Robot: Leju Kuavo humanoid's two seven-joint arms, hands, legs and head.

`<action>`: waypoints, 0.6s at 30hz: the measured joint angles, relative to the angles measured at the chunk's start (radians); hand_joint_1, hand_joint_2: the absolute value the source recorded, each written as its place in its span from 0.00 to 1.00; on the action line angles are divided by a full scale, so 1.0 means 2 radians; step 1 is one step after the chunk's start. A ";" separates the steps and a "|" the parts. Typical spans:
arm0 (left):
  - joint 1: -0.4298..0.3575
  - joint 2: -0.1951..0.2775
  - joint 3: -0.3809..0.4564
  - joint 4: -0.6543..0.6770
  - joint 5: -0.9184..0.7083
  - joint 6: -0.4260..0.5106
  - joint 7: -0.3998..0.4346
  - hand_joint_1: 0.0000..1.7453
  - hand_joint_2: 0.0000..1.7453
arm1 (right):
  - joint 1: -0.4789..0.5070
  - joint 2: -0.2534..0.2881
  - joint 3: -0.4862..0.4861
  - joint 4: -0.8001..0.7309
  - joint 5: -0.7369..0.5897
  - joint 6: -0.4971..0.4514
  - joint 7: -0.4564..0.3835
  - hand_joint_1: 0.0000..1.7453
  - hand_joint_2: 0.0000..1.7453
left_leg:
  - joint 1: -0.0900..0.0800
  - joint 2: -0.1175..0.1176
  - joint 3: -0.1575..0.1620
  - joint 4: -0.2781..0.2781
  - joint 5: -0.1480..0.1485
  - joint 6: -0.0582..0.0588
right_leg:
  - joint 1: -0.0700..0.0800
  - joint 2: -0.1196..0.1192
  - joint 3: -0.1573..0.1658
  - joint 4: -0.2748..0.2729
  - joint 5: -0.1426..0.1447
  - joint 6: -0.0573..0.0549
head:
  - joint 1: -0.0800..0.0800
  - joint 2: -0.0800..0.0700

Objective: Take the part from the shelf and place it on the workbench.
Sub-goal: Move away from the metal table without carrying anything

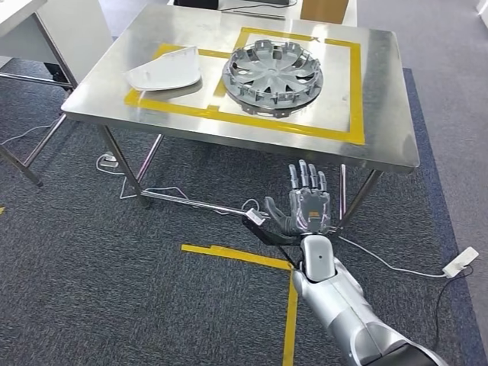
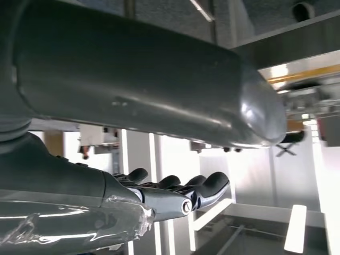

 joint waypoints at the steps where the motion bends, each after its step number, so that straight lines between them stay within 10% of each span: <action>1: 0.000 -0.001 0.001 0.000 0.000 0.000 0.000 0.00 0.00 | 0.000 -0.001 -0.004 -0.002 0.000 0.000 0.000 0.00 0.00 | 0.000 0.001 -0.003 0.000 0.005 -0.002 | 0.002 0.000 0.026 -0.037 -0.006 -0.002 | 0.000 0.000; 5: 0.000 -0.001 0.003 0.000 -0.001 0.001 0.001 0.00 0.00 | 0.009 -0.007 -0.020 -0.007 0.002 0.000 0.001 0.00 0.00 | 0.002 0.002 -0.009 -0.003 0.018 -0.014 | 0.004 -0.001 0.041 -0.081 -0.007 -0.006 | 0.000 0.000; 9: 0.002 -0.001 0.005 0.000 -0.001 0.002 0.003 0.00 0.00 | 0.026 -0.016 -0.048 -0.011 0.003 0.000 -0.002 0.00 0.00 | 0.004 0.001 -0.029 0.079 -0.074 -0.023 | 0.002 -0.005 0.018 -0.083 0.021 -0.016 | -0.003 0.000; 11: 0.002 -0.001 0.005 0.000 -0.001 0.002 0.003 0.00 0.00 | 0.037 -0.023 -0.067 -0.013 0.004 0.000 -0.005 0.00 0.00 | 0.005 0.001 -0.031 0.136 -0.089 -0.026 | 0.003 -0.007 0.000 -0.081 0.033 -0.015 | -0.003 0.000; 14: 0.002 -0.001 0.005 0.000 -0.001 0.002 0.002 0.00 0.00 | 0.052 -0.032 -0.095 -0.013 0.003 0.000 -0.010 0.00 0.00 | 0.006 0.001 0.012 0.119 -0.050 -0.026 | 0.003 -0.009 -0.027 -0.072 0.049 -0.012 | -0.003 0.000; 18: -0.001 -0.001 0.006 0.000 -0.001 0.003 0.001 0.00 0.00 | 0.061 -0.040 -0.156 0.024 -0.088 0.002 -0.059 0.00 0.00 | 0.003 0.000 0.100 -0.002 -0.077 -0.014 | 0.005 -0.008 -0.047 -0.061 0.065 -0.002 | -0.002 0.000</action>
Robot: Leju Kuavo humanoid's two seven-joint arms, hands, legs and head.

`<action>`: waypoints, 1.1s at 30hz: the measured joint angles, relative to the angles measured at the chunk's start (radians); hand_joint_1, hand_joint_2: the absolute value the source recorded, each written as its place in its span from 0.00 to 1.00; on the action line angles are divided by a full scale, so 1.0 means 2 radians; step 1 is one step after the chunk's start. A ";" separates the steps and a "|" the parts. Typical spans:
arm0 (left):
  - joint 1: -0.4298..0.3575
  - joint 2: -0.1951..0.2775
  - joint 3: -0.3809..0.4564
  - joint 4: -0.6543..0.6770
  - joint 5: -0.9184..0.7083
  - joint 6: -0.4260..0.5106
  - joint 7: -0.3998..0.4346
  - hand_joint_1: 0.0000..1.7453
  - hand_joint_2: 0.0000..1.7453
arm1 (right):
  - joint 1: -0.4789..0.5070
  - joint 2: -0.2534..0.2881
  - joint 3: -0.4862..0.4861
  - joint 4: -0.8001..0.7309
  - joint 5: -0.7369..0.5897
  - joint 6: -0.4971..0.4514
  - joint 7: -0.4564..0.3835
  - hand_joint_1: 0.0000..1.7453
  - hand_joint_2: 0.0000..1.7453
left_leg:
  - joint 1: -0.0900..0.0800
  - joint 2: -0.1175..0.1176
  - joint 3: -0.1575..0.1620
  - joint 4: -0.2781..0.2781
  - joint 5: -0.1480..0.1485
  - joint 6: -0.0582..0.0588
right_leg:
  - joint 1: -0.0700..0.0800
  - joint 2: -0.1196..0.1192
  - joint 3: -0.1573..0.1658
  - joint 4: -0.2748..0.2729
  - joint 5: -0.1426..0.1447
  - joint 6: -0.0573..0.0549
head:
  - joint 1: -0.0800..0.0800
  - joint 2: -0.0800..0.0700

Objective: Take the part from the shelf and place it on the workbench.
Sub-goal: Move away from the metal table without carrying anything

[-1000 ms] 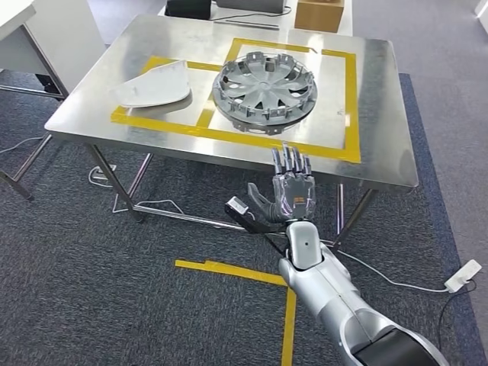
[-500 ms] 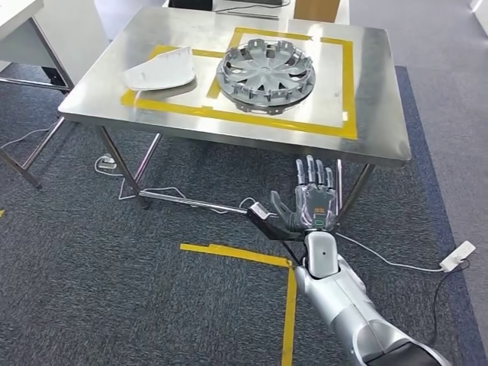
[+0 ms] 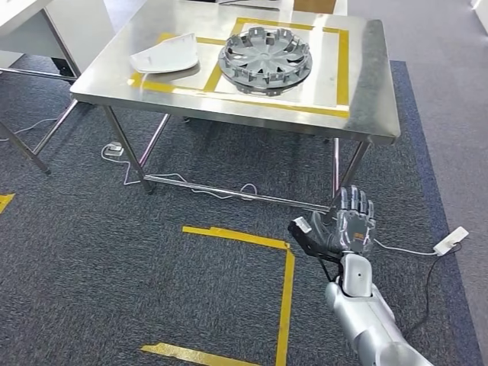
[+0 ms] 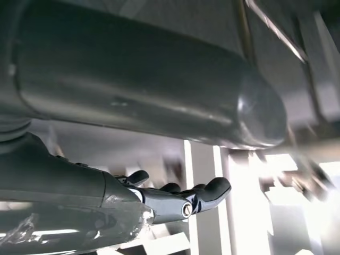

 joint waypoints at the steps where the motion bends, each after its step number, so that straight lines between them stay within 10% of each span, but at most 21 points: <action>1: 0.000 -0.001 0.001 0.000 0.000 0.001 -0.001 0.00 0.00 | 0.004 -0.002 -0.026 0.024 -0.044 0.003 -0.025 0.00 0.00 | -0.001 -0.001 0.001 -0.007 -0.001 0.005 | -0.001 -0.001 -0.001 -0.001 0.004 0.003 | 0.000 0.000; 4: 0.003 -0.002 0.003 0.000 -0.001 0.002 -0.002 0.00 0.00 | 0.035 -0.005 -0.101 0.088 -0.137 0.041 -0.069 0.00 0.00 | 0.000 -0.002 -0.013 -0.010 0.015 0.018 | -0.005 0.002 -0.012 0.019 -0.026 0.013 | 0.002 0.000; 6: 0.004 -0.003 0.004 0.000 -0.004 0.002 -0.003 0.00 0.00 | 0.058 -0.006 -0.140 0.120 -0.165 0.086 -0.064 0.00 0.00 | 0.000 -0.002 -0.029 -0.009 0.027 0.022 | -0.006 0.006 -0.031 0.077 -0.079 0.018 | 0.003 0.000; 8: 0.004 -0.004 0.004 0.000 -0.006 0.001 -0.003 0.00 0.00 | 0.081 -0.006 -0.174 0.146 -0.181 0.124 -0.048 0.00 0.00 | -0.001 -0.001 -0.045 -0.009 0.039 0.021 | -0.007 0.007 -0.040 0.137 -0.100 0.020 | 0.004 0.000; 10: 0.005 -0.005 0.004 0.000 -0.007 0.000 -0.004 0.00 0.00 | 0.103 -0.003 -0.198 0.166 -0.186 0.147 -0.029 0.00 0.00 | 0.000 -0.001 -0.060 -0.008 0.049 0.019 | -0.009 0.007 -0.022 0.142 -0.076 0.022 | 0.004 0.000; 12: 0.006 -0.007 0.004 0.000 -0.007 0.001 -0.002 0.00 0.00 | 0.120 0.003 -0.216 0.179 -0.189 0.164 -0.008 0.00 0.00 | -0.001 0.000 -0.071 -0.005 0.056 0.014 | -0.012 0.007 0.032 0.081 -0.058 0.024 | 0.004 0.000; 15: 0.005 -0.009 0.005 0.000 -0.004 0.005 0.005 0.00 0.00 | 0.135 0.012 -0.237 0.191 -0.200 0.182 0.014 0.00 0.00 | -0.003 0.001 -0.076 -0.001 0.065 0.004 | -0.013 0.009 0.096 -0.010 -0.080 0.018 | 0.006 0.000; 18: 0.005 -0.010 0.008 0.000 -0.001 0.007 0.008 0.00 0.00 | 0.144 0.020 -0.254 0.200 -0.206 0.188 0.023 0.00 0.00 | -0.001 0.001 -0.079 0.005 0.062 -0.004 | -0.011 0.008 0.091 -0.016 -0.078 0.003 | 0.005 0.000; 22: 0.006 -0.010 0.008 0.000 -0.001 0.009 0.014 0.00 0.00 | 0.147 0.027 -0.274 0.206 -0.226 0.202 0.025 0.00 0.00 | 0.000 0.001 -0.110 0.105 -0.015 -0.010 | -0.009 0.006 0.078 -0.016 -0.064 -0.010 | 0.004 0.000; 24: 0.007 -0.011 0.009 0.000 -0.001 0.011 0.016 0.00 0.00 | 0.148 0.031 -0.289 0.208 -0.245 0.206 0.017 0.00 0.00 | 0.000 0.001 -0.113 0.139 -0.023 -0.009 | -0.006 0.006 0.073 -0.015 -0.059 -0.011 | 0.004 0.000; 29: 0.007 -0.011 0.011 0.000 0.002 0.018 0.018 0.00 0.00 | 0.148 0.040 -0.327 0.210 -0.277 0.204 -0.011 0.00 0.00 | -0.009 0.001 -0.031 0.016 0.028 0.013 | 0.000 0.006 0.064 -0.010 -0.052 -0.009 | 0.004 0.000; 33: 0.007 -0.012 0.012 0.000 0.005 0.020 0.019 0.00 0.00 | 0.147 0.043 -0.344 0.212 -0.282 0.203 -0.025 0.00 0.00 | -0.010 0.002 -0.023 -0.011 0.029 0.014 | 0.000 0.005 0.058 -0.010 -0.047 -0.001 | 0.005 0.000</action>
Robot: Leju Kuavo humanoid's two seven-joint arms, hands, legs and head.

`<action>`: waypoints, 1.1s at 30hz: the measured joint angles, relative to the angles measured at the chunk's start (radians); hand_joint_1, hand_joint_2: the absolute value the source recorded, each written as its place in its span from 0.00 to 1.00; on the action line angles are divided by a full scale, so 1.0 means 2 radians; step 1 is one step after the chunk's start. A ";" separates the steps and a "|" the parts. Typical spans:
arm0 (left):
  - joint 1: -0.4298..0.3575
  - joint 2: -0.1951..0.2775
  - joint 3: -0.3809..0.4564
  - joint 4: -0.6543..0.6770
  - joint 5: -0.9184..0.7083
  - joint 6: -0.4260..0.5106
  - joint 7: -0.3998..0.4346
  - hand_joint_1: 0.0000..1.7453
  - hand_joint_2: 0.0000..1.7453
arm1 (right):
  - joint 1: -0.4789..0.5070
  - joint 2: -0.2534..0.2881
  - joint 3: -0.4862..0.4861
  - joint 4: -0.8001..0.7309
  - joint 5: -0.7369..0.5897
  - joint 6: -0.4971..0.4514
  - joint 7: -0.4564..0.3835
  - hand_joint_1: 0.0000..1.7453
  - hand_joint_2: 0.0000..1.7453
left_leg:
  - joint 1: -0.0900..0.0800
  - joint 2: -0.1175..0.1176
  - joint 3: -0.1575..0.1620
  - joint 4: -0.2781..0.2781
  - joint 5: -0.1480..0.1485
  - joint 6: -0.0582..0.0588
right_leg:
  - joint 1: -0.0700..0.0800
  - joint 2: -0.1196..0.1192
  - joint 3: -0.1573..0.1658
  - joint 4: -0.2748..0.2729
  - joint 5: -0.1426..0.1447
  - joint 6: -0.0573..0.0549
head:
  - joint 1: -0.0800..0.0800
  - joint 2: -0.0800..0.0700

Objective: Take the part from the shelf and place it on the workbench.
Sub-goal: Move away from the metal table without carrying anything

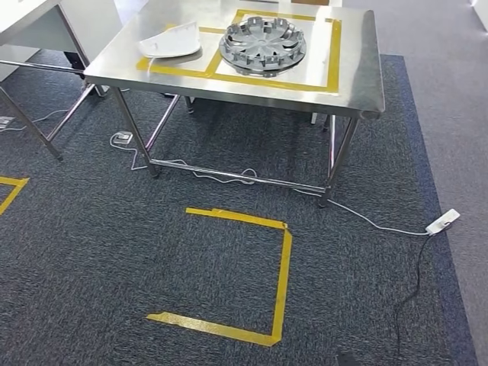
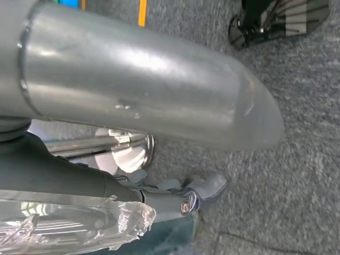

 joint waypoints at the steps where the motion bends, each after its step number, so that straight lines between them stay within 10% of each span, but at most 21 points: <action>1: 0.000 -0.001 0.000 0.000 0.000 0.000 0.000 0.00 0.00 | 0.000 0.000 -0.003 0.000 0.000 0.000 -0.001 0.00 0.00 | 0.001 0.000 0.000 -0.005 0.000 -0.002 | 0.001 0.000 -0.002 -0.001 0.000 -0.003 | 0.001 0.000; 4: 0.001 -0.004 0.000 0.000 0.000 0.000 0.000 0.00 0.00 | -0.001 0.000 -0.009 0.000 -0.001 0.000 -0.002 0.00 0.00 | 0.000 -0.001 -0.002 -0.007 0.002 -0.005 | 0.001 0.002 -0.006 -0.004 0.002 -0.012 | 0.004 0.000; 10: 0.001 -0.005 0.000 0.000 0.000 0.000 0.000 0.00 0.00 | 0.000 0.000 -0.015 0.001 -0.001 0.000 -0.002 0.00 0.00 | -0.004 -0.001 -0.006 -0.005 0.007 0.000 | -0.002 0.002 -0.006 -0.005 0.011 -0.001 | 0.003 0.000; 28: 0.000 -0.008 0.002 0.000 0.004 0.003 0.000 0.00 0.00 | -0.001 0.001 -0.021 0.001 0.024 -0.042 0.000 0.00 0.00 | -0.005 -0.001 -0.013 -0.004 0.013 0.007 | -0.004 0.001 -0.010 -0.005 0.018 0.006 | 0.003 0.000; 30: 0.000 -0.009 0.003 0.000 0.005 0.003 0.000 0.00 0.00 | -0.001 0.001 -0.017 0.001 0.039 -0.055 0.009 0.00 0.00 | -0.001 -0.002 -0.012 -0.012 0.020 0.009 | -0.003 0.001 -0.016 0.004 0.008 0.009 | 0.004 0.000; 33: 0.000 -0.012 0.004 0.000 0.006 0.003 0.000 0.00 0.00 | -0.001 0.001 -0.013 0.001 0.046 -0.060 0.016 0.00 0.00 | 0.004 -0.006 -0.017 -0.016 0.027 0.010 | -0.006 0.003 -0.050 0.087 -0.046 0.015 | 0.007 0.000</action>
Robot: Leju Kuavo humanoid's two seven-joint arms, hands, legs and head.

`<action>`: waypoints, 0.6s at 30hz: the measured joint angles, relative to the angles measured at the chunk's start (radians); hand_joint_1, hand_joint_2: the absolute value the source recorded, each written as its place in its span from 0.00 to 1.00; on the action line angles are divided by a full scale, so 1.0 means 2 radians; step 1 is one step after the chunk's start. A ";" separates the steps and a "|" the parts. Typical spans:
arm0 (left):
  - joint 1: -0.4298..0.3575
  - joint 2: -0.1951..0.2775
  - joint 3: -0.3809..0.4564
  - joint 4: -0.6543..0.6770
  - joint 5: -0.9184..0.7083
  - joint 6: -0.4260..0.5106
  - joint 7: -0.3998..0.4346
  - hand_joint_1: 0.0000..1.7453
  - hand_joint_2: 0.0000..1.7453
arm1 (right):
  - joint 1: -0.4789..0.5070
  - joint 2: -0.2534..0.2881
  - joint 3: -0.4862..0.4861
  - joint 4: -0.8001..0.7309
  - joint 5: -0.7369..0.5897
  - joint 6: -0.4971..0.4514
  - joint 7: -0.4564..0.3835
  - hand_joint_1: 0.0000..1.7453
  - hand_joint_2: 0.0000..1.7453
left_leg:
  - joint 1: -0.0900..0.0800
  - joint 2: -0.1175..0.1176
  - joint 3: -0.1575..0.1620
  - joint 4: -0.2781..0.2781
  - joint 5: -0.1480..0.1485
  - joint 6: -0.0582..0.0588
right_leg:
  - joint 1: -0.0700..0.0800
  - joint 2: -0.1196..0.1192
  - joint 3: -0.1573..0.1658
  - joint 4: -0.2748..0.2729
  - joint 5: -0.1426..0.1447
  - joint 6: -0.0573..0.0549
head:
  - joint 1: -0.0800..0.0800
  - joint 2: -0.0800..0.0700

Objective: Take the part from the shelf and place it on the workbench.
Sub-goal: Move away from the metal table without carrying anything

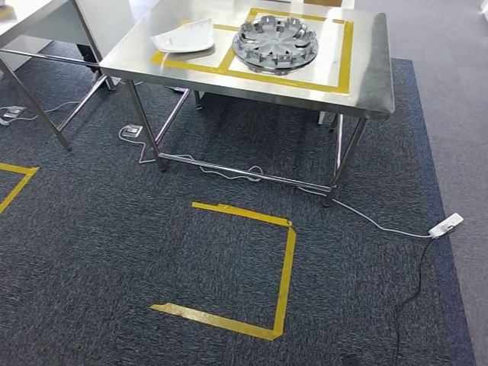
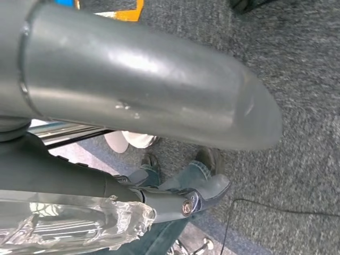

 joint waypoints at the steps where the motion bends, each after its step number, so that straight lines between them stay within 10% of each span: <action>1: 0.000 -0.001 0.000 0.000 0.000 0.000 0.000 0.00 0.00 | 0.000 0.000 0.001 0.000 0.000 0.000 0.001 0.00 0.00 | 0.000 -0.002 -0.003 0.000 0.001 -0.002 | -0.002 0.000 -0.012 0.032 -0.014 0.002 | 0.000 0.000; 3: 0.001 -0.001 0.002 0.000 0.001 0.000 0.000 0.00 0.00 | 0.001 0.000 0.002 0.000 0.000 -0.001 0.001 0.00 0.00 | 0.002 -0.008 -0.007 0.002 0.004 -0.006 | -0.006 0.000 -0.013 0.048 -0.016 0.006 | 0.000 0.000; 6: 0.000 -0.001 0.004 0.000 0.001 -0.001 0.000 0.00 0.00 | 0.001 0.000 0.004 0.000 0.000 -0.001 0.001 0.00 0.00 | 0.007 -0.023 -0.013 0.009 0.005 -0.016 | -0.014 0.021 0.046 -0.049 0.022 0.014 | 0.001 0.000; 9: -0.001 -0.002 0.005 0.000 0.001 -0.002 0.001 0.00 0.00 | 0.001 0.001 0.004 0.001 0.000 -0.001 0.002 0.00 0.00 | 0.008 -0.036 -0.019 0.015 0.007 -0.027 | -0.014 0.037 0.068 -0.088 0.026 0.007 | 0.002 0.000; 12: 0.001 -0.002 0.005 0.000 0.001 -0.002 0.002 0.00 0.00 | 0.001 0.001 0.005 0.001 0.000 -0.002 0.003 0.00 0.00 | 0.012 -0.036 -0.026 0.023 0.004 -0.035 | -0.012 0.019 0.069 -0.088 0.032 -0.009 | 0.001 0.000; 14: 0.001 -0.002 0.005 0.000 0.001 -0.002 0.002 0.00 0.00 | 0.001 0.001 0.005 0.001 0.000 -0.002 0.003 0.00 0.00 | 0.012 -0.017 -0.045 0.066 -0.027 -0.036 | -0.010 0.005 0.067 -0.089 0.036 -0.016 | -0.002 0.000; 16: 0.000 -0.002 0.005 0.000 0.001 -0.002 0.003 0.00 0.00 | 0.003 0.001 0.005 0.002 0.000 -0.002 0.004 0.00 0.00 | 0.012 -0.004 -0.072 0.133 -0.064 -0.037 | -0.008 -0.009 0.064 -0.089 0.038 -0.018 | -0.004 0.000; 18: 0.000 -0.002 0.005 0.000 0.001 -0.002 0.004 0.00 0.00 | 0.004 0.001 0.005 0.002 0.001 -0.002 0.005 0.00 0.00 | 0.012 -0.001 -0.078 0.162 -0.071 -0.038 | -0.007 -0.024 0.062 -0.089 0.038 -0.018 | -0.004 0.000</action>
